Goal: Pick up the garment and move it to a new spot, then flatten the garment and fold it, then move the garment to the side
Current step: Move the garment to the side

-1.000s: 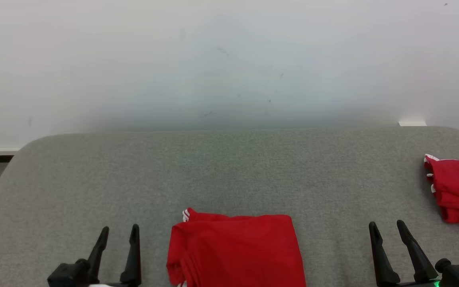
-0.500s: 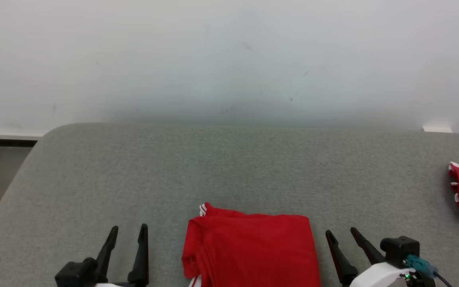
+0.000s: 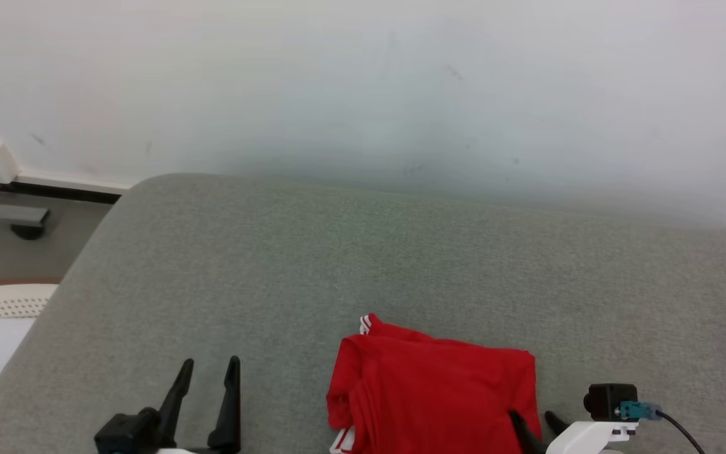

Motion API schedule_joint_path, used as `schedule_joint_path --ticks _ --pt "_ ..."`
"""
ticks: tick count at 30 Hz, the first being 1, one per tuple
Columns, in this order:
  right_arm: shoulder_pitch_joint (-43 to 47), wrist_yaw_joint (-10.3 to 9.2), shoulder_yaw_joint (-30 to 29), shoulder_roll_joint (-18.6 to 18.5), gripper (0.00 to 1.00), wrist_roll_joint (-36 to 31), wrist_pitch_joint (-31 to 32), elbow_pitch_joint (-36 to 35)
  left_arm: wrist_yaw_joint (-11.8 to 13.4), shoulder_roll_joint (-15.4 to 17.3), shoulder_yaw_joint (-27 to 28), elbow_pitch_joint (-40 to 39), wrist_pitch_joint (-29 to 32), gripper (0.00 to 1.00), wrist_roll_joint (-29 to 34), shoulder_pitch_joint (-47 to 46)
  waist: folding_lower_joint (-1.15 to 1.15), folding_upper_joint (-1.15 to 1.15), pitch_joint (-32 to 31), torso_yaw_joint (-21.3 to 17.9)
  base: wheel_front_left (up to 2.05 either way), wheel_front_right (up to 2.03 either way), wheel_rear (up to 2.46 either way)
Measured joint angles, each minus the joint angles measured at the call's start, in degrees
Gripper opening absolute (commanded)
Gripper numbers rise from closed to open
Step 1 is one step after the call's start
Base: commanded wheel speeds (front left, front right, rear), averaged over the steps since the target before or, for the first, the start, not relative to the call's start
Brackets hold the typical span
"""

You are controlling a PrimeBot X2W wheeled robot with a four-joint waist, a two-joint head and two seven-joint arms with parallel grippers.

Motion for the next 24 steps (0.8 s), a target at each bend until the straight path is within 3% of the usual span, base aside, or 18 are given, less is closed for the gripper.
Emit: schedule_joint_path --ticks 6,7,8,9,10,18,24 --pt "-0.99 -0.01 4.26 -0.27 1.00 4.33 2.87 1.85 0.00 0.00 -0.19 0.21 0.00 1.00 -0.24 0.01 0.00 0.00 0.18 1.71 0.00 0.00 0.00" --pt "-1.13 -0.01 4.56 -0.30 0.91 4.61 2.77 2.19 0.00 0.00 -0.21 0.24 0.00 1.00 -0.24 0.01 0.00 0.00 0.22 1.83 0.00 0.00 0.00" --pt "-1.32 -0.01 4.82 -0.31 0.53 4.87 2.43 2.48 0.01 0.00 -0.25 0.24 0.01 1.00 -0.25 0.01 0.00 0.00 0.26 1.91 0.00 0.00 0.00" --pt "-1.53 -0.01 4.92 -0.27 0.35 4.88 1.93 2.90 0.01 0.00 -0.23 0.27 0.00 1.00 -0.29 0.01 0.00 0.00 0.30 1.93 0.00 0.00 0.00" --pt "-1.80 -0.01 5.01 -0.24 0.00 4.89 1.44 3.37 0.02 0.00 -0.27 0.32 0.00 1.00 -0.31 0.01 0.00 0.00 0.31 1.91 0.00 0.00 0.00" --pt "-4.89 0.00 5.45 0.14 0.00 5.04 -2.53 5.13 0.15 0.00 -0.68 0.11 0.00 1.00 -0.32 -0.04 0.00 0.00 0.22 -0.12 0.00 0.00 0.00" --pt "-8.46 0.05 4.95 -1.81 0.00 4.70 -4.78 4.24 -0.04 0.00 -2.74 -0.31 0.00 1.00 -0.32 -1.30 0.00 0.00 0.34 -4.22 0.00 0.00 0.00"
